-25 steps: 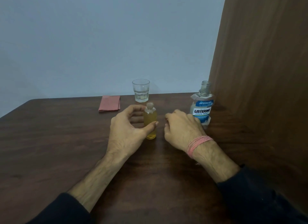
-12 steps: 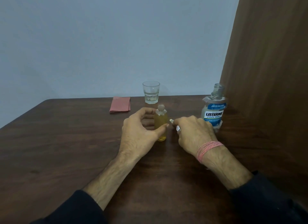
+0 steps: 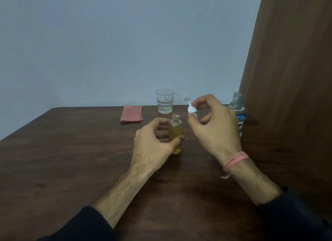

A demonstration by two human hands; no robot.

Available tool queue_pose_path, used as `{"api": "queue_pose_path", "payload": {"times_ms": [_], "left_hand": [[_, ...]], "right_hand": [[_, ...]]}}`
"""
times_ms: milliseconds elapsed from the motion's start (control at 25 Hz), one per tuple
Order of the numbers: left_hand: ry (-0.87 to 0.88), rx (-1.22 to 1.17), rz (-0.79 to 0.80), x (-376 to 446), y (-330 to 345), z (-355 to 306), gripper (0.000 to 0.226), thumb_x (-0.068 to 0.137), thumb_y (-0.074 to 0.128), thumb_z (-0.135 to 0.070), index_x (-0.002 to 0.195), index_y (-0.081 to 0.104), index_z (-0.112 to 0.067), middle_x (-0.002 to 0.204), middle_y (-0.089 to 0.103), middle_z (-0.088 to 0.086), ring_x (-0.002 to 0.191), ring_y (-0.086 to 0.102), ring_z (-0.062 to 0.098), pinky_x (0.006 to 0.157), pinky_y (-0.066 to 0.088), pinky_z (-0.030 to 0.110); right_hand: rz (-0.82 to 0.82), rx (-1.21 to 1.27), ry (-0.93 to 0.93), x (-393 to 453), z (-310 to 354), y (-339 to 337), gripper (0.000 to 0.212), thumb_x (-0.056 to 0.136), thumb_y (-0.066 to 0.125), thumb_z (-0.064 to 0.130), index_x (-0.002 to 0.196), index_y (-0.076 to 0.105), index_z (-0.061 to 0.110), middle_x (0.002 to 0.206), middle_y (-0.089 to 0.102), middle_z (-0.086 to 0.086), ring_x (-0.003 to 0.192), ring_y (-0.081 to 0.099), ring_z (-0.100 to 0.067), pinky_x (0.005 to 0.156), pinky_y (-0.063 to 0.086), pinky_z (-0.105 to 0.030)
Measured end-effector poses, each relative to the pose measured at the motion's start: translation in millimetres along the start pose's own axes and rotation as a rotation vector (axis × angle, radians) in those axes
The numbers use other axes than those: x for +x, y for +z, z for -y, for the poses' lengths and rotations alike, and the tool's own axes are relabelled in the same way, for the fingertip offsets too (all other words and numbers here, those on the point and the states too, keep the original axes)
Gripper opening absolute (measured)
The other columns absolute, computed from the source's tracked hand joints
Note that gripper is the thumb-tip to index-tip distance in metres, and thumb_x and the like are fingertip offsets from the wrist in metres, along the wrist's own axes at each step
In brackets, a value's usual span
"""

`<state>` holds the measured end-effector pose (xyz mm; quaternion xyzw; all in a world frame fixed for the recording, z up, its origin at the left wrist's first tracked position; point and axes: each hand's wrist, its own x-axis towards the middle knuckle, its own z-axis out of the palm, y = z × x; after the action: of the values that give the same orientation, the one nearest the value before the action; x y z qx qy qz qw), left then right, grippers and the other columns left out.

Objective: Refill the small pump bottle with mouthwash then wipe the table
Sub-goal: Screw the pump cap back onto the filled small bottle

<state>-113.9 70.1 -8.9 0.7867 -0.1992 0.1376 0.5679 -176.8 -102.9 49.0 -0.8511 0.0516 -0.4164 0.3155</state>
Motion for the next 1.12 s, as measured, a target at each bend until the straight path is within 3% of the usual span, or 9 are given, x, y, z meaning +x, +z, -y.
{"api": "queue_pose_path", "payload": {"times_ms": [160,320,440,640,840,1000,1120], "left_hand": [[-0.008,0.028,0.013,-1,-1,-4,0.056,0.077,0.106,-0.047,0.125,0.078,-0.039,0.116,0.083,-0.02,0.105,0.081,-0.003,0.096,0.071,0.032],[0.002,0.032,0.024,-2,-1,-6,0.057,0.077,0.106,-0.047,0.127,0.078,-0.039,0.116,0.083,-0.021,0.105,0.08,-0.004,0.094,0.071,0.029],[0.019,0.035,0.046,-4,-2,-8,0.055,0.077,0.106,-0.046,0.124,0.077,-0.046,0.115,0.083,-0.022,0.105,0.08,-0.005,0.093,0.071,0.027],[0.033,0.029,0.072,-3,-3,-10,0.053,0.077,0.105,-0.046,0.116,0.071,-0.055,0.117,0.081,-0.024,0.106,0.079,-0.005,0.093,0.07,0.026],[0.048,0.024,0.072,-3,-3,-8,0.053,0.077,0.105,-0.047,0.12,0.075,-0.051,0.115,0.082,-0.024,0.105,0.08,-0.004,0.094,0.071,0.029],[0.061,0.032,0.081,-4,-3,-9,0.051,0.078,0.103,-0.051,0.115,0.069,-0.058,0.117,0.081,-0.024,0.107,0.08,-0.004,0.095,0.071,0.03],[0.072,0.028,0.079,-5,-3,-9,0.052,0.078,0.102,-0.051,0.122,0.073,-0.05,0.118,0.082,-0.023,0.108,0.08,-0.004,0.095,0.071,0.032]], "right_hand": [[-0.109,0.396,-0.046,2,9,-3,0.055,0.095,0.085,0.02,0.14,0.055,0.031,0.119,0.074,0.016,0.081,0.08,-0.003,0.069,0.067,-0.027],[-0.146,0.575,-0.162,1,14,-5,0.075,0.099,0.078,0.005,0.162,0.045,0.028,0.125,0.068,0.009,0.09,0.083,-0.011,0.081,0.067,-0.027],[-0.213,0.55,-0.291,0,17,-5,0.063,0.102,0.074,0.0,0.159,0.052,0.015,0.132,0.058,-0.004,0.1,0.08,-0.016,0.086,0.068,-0.033],[-0.323,0.526,-0.448,2,19,-6,0.049,0.102,0.076,0.001,0.147,0.058,0.005,0.134,0.054,-0.002,0.115,0.073,-0.014,0.086,0.068,-0.036],[-0.189,0.514,-0.396,1,15,-1,0.051,0.1,0.076,-0.001,0.147,0.059,0.01,0.133,0.057,-0.005,0.108,0.076,-0.014,0.088,0.067,-0.032],[-0.078,0.478,-0.294,-1,11,3,0.056,0.097,0.079,0.0,0.146,0.061,0.021,0.129,0.059,0.003,0.102,0.078,-0.01,0.089,0.064,-0.023],[-0.011,0.477,-0.247,-2,9,6,0.055,0.097,0.079,0.0,0.143,0.064,0.025,0.13,0.061,0.007,0.104,0.077,-0.008,0.091,0.063,-0.021]]}}
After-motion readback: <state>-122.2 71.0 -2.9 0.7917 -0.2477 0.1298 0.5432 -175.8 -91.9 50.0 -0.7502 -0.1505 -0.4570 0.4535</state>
